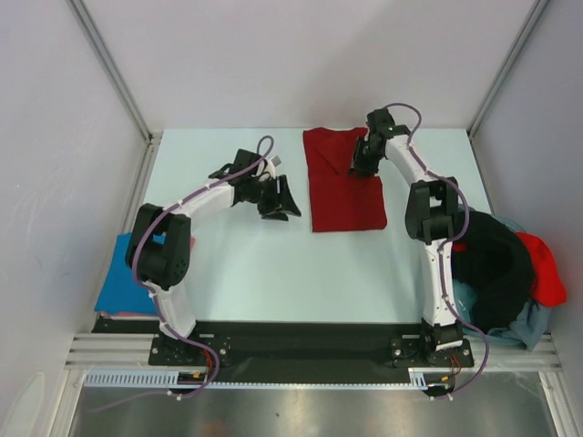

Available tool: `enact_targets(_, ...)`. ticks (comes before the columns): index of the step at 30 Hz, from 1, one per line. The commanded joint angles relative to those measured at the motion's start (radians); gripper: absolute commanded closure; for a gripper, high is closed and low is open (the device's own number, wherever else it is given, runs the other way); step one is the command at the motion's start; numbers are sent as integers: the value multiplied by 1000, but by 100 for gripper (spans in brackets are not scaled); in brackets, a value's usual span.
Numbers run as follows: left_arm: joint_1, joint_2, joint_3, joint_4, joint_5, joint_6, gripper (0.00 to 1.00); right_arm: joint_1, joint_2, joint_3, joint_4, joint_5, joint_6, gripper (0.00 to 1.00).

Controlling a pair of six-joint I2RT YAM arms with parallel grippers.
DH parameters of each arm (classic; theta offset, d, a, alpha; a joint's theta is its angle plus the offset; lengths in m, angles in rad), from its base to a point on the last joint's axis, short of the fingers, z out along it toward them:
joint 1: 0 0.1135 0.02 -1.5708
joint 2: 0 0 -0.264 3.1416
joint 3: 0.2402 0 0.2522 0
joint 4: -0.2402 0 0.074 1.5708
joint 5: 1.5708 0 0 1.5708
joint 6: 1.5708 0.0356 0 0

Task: Fold and stack the t-shirts
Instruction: Fold the tshirt

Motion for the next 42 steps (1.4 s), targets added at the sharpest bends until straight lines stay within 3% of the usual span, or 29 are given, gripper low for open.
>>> enact_targets(1,-43,48,41,112,66,-31,42,-30,-139,-44,-21,-31,24,61)
enact_targets(8,-81,194,161,159,26,-107,40,-148,-436,-540,71,-132,1,49)
enact_targets(15,-89,285,213,156,32,-118,38,-192,-589,-819,138,-189,-51,41)
enact_targets(19,-92,328,231,154,64,-132,39,-192,-588,-885,190,-252,-54,43)
enact_targets(30,-113,384,215,142,115,-149,51,-192,-579,-949,221,-244,-91,53)
enact_targets(42,-113,406,238,99,106,-128,85,-192,-598,-945,175,-128,-128,47)
